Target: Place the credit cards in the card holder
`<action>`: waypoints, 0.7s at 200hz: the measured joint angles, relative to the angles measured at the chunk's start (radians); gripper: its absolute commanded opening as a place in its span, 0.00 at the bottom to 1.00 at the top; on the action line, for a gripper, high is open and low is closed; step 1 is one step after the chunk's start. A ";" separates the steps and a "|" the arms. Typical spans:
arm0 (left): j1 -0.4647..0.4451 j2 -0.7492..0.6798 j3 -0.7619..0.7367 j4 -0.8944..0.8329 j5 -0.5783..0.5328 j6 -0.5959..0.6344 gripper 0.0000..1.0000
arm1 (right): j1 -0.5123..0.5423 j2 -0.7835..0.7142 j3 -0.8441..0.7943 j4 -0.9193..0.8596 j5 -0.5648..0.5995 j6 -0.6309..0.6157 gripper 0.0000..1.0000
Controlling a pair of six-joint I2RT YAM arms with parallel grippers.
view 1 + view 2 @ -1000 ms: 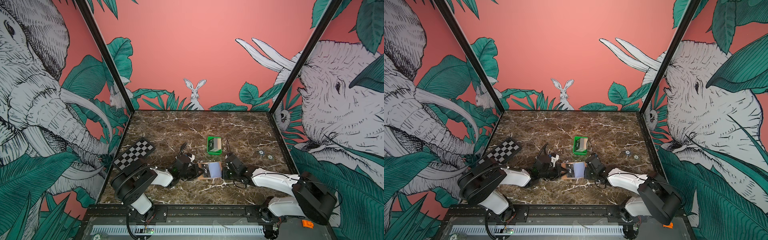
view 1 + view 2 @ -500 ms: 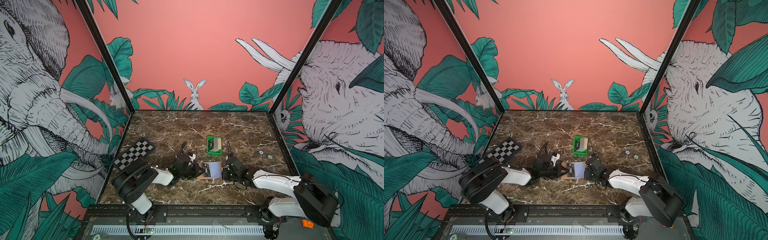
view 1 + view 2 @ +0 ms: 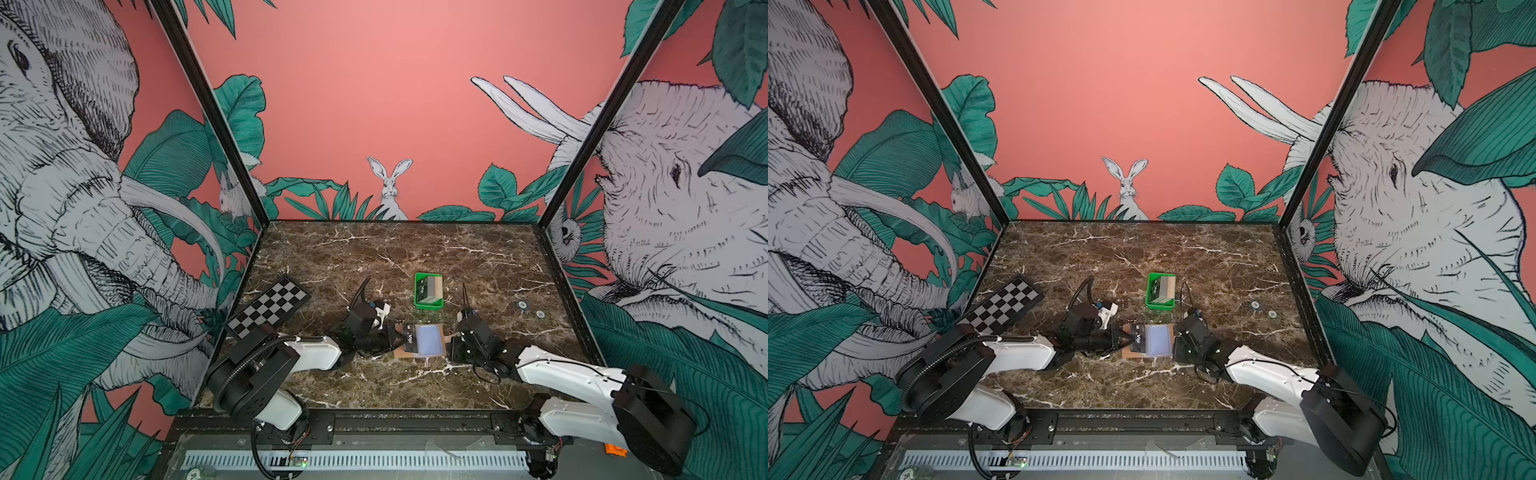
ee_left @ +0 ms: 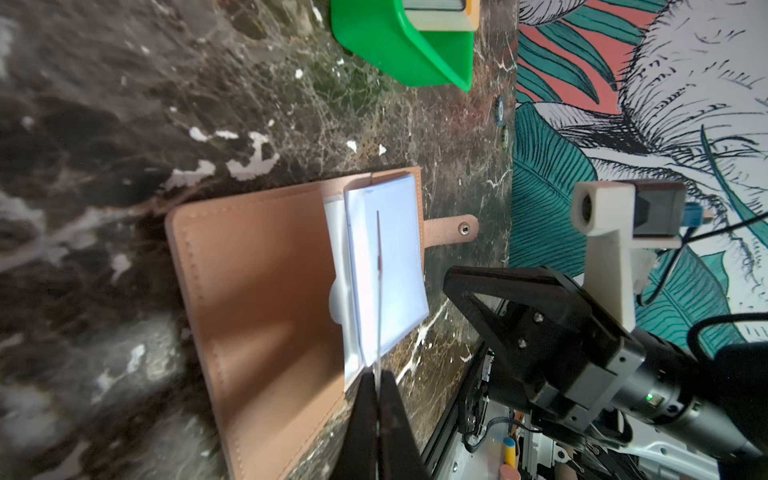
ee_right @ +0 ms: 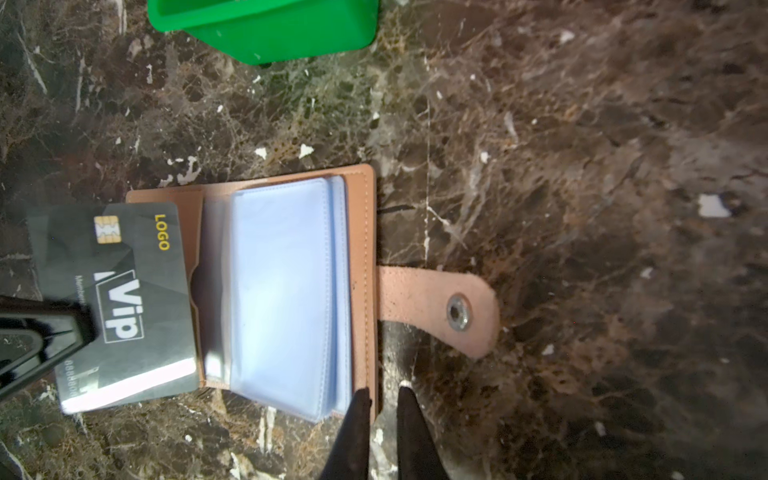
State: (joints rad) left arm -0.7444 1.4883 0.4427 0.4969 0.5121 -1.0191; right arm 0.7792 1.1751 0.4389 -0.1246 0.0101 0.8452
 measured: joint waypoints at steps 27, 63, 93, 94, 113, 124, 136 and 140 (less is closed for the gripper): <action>0.008 0.000 0.003 -0.001 0.031 0.004 0.00 | 0.000 0.015 0.002 0.005 -0.012 -0.004 0.16; 0.024 0.024 0.017 0.006 0.085 0.007 0.00 | 0.000 0.041 0.002 0.021 -0.030 -0.007 0.16; 0.033 0.055 0.017 0.018 0.114 0.002 0.00 | 0.000 0.042 0.006 0.024 -0.030 -0.007 0.17; 0.033 0.055 0.017 0.019 0.115 0.002 0.00 | 0.000 0.042 0.006 0.024 -0.030 -0.007 0.17; 0.034 0.071 0.017 0.037 0.126 -0.004 0.00 | 0.000 0.043 0.019 0.026 -0.029 -0.006 0.17; 0.034 0.081 0.018 0.050 0.132 -0.009 0.00 | 0.000 0.048 0.028 0.027 -0.027 -0.006 0.17; 0.034 0.093 0.020 0.062 0.138 -0.018 0.00 | 0.000 0.061 0.037 0.031 -0.026 -0.006 0.17; 0.034 0.098 0.020 0.067 0.140 -0.022 0.00 | 0.000 0.068 0.040 0.031 -0.027 -0.006 0.17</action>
State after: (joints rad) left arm -0.7109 1.5860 0.4629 0.5636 0.6518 -1.0409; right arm 0.7792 1.2427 0.4786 -0.0933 -0.0166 0.8391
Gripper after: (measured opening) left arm 0.047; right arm 0.172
